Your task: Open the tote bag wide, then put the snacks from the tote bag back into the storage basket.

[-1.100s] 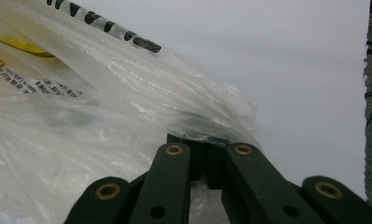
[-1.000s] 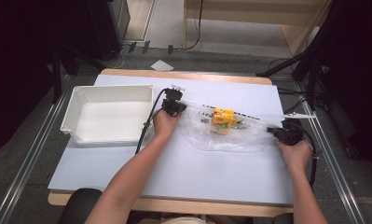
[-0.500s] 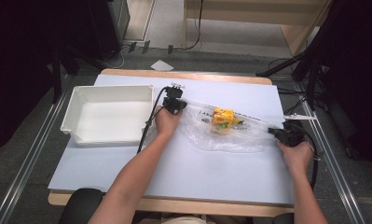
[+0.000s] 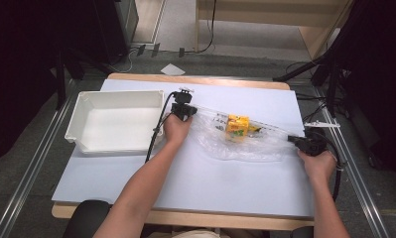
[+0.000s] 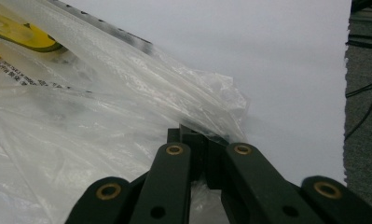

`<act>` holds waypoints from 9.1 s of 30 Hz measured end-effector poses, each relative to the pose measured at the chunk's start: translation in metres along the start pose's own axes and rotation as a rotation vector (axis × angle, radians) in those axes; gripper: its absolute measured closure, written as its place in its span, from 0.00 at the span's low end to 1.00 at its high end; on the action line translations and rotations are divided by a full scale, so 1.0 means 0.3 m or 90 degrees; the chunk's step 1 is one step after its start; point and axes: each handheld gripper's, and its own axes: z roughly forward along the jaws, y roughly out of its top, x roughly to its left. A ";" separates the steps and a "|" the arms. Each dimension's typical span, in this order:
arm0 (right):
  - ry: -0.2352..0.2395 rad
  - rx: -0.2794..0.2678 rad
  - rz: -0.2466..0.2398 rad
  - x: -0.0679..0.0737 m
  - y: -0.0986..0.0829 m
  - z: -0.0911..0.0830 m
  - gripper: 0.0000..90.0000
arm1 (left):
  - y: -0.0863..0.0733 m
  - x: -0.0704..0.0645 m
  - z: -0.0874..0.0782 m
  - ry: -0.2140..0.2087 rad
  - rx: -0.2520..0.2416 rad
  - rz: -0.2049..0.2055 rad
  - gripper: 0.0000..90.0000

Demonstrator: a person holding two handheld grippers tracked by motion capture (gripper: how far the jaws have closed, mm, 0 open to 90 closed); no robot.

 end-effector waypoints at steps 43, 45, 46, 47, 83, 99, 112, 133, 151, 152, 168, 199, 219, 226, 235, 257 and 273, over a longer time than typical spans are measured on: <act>0.045 -0.014 -0.005 0.040 0.052 -0.060 0.90 | 0.052 -0.055 -0.088 -0.101 -0.010 0.008 0.56; 0.050 -0.018 -0.006 0.047 0.060 -0.072 0.85 | 0.063 -0.060 -0.109 -0.116 -0.020 0.011 0.54; 0.055 -0.019 -0.005 0.050 0.065 -0.077 0.85 | 0.068 -0.064 -0.120 -0.122 -0.024 0.011 0.54; 0.058 -0.020 -0.008 0.055 0.070 -0.084 0.83 | 0.074 -0.068 -0.130 -0.129 -0.030 0.014 0.53; 0.108 -0.046 -0.121 0.269 0.319 -0.249 0.70 | 0.118 -0.238 -0.341 -0.229 -0.054 0.134 0.76; 0.118 -0.052 -0.138 0.335 0.418 -0.073 1.00 | 0.060 -0.274 -0.241 -0.209 -0.034 0.105 1.00; 0.111 0.006 -0.139 0.332 0.379 0.104 1.00 | -0.029 -0.252 -0.138 -0.199 0.018 0.080 1.00; 0.117 0.035 -0.134 0.351 0.321 0.266 1.00 | -0.230 -0.248 -0.131 -0.244 0.049 0.084 1.00; 0.091 0.027 -0.134 0.334 0.317 0.361 1.00 | -0.311 -0.239 -0.183 -0.255 0.056 0.124 1.00; 0.089 0.026 -0.135 0.332 0.319 0.364 1.00 | -0.315 -0.238 -0.186 -0.257 0.056 0.128 1.00; 0.060 -0.005 -0.125 0.316 0.342 0.401 1.00 | -0.352 -0.220 -0.233 -0.261 0.073 0.149 1.00; 0.078 -0.003 -0.089 0.329 0.372 0.377 0.98 | -0.348 -0.195 -0.274 -0.296 0.046 0.128 0.95; 0.125 0.000 -0.110 0.363 0.393 0.248 0.80 | -0.294 -0.210 -0.312 -0.337 0.034 0.154 0.64; 0.123 0.005 -0.122 0.360 0.400 0.209 0.75 | -0.287 -0.206 -0.316 -0.340 0.038 0.154 0.59; 0.127 0.028 -0.132 0.366 0.395 0.180 0.65 | -0.273 -0.198 -0.315 -0.345 0.051 0.151 0.54; 0.139 0.000 -0.148 0.383 0.376 -0.007 0.66 | -0.196 -0.206 -0.389 -0.345 0.031 0.193 0.52; 0.160 -0.010 -0.152 0.392 0.295 -0.095 0.59 | -0.118 -0.210 -0.402 -0.344 0.041 0.219 0.51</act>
